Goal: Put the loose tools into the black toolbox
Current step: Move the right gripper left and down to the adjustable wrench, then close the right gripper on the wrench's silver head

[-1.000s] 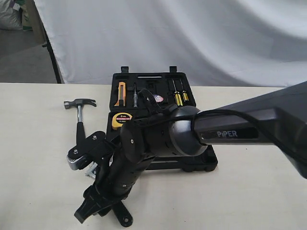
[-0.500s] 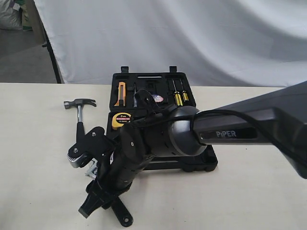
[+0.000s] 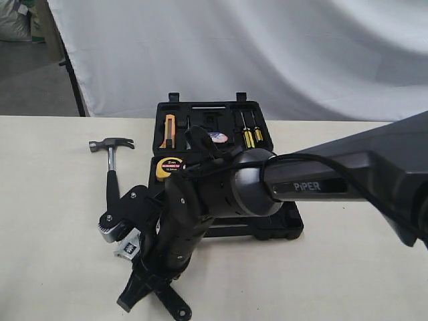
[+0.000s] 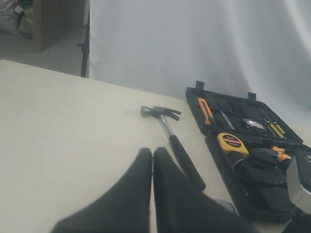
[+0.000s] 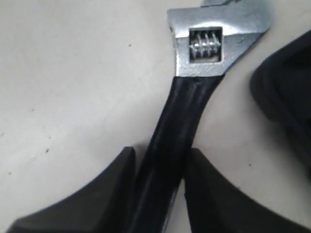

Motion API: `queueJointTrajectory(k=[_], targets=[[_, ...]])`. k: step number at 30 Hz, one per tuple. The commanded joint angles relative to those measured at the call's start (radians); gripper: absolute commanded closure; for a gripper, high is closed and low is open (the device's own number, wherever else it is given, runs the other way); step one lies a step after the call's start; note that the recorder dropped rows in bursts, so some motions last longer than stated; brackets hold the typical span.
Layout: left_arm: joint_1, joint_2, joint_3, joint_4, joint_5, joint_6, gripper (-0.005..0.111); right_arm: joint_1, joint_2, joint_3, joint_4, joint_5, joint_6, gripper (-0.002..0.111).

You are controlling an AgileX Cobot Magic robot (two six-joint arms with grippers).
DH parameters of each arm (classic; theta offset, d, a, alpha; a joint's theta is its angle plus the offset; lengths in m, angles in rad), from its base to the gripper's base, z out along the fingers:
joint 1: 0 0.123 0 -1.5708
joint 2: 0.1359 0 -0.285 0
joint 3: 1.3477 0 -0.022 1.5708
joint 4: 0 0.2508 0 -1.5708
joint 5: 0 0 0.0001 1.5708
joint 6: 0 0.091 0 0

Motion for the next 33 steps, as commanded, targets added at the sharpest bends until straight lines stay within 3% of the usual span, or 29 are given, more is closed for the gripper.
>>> queueJointTrajectory(k=[1, 9, 17, 23, 27, 30, 33], targets=[[0.025, -0.003, -0.003, 0.004, -0.007, -0.005, 0.106, 0.016, -0.019, 0.016, -0.004, 0.262, -0.08, 0.109], [0.025, -0.003, -0.003, 0.004, -0.007, -0.005, 0.106, 0.02, -0.114, 0.016, -0.02, 0.453, -0.092, 0.109], [0.025, -0.003, -0.003, 0.004, -0.007, -0.005, 0.106, 0.02, -0.122, 0.016, -0.01, 0.479, -0.088, 0.109], [0.025, -0.003, -0.003, 0.004, -0.007, -0.005, 0.106, 0.046, -0.122, 0.016, -0.064, 0.408, 0.047, 0.108], [0.025, -0.003, -0.003, 0.004, -0.007, -0.005, 0.106, 0.097, -0.122, 0.016, -0.172, 0.33, 0.192, 0.087], [0.025, -0.003, -0.003, 0.004, -0.007, -0.005, 0.106, 0.141, -0.122, 0.016, -0.166, 0.22, 0.216, 0.06], [0.025, -0.003, -0.003, 0.004, -0.007, -0.005, 0.106, 0.151, -0.122, 0.016, -0.107, 0.157, 0.229, 0.049]])
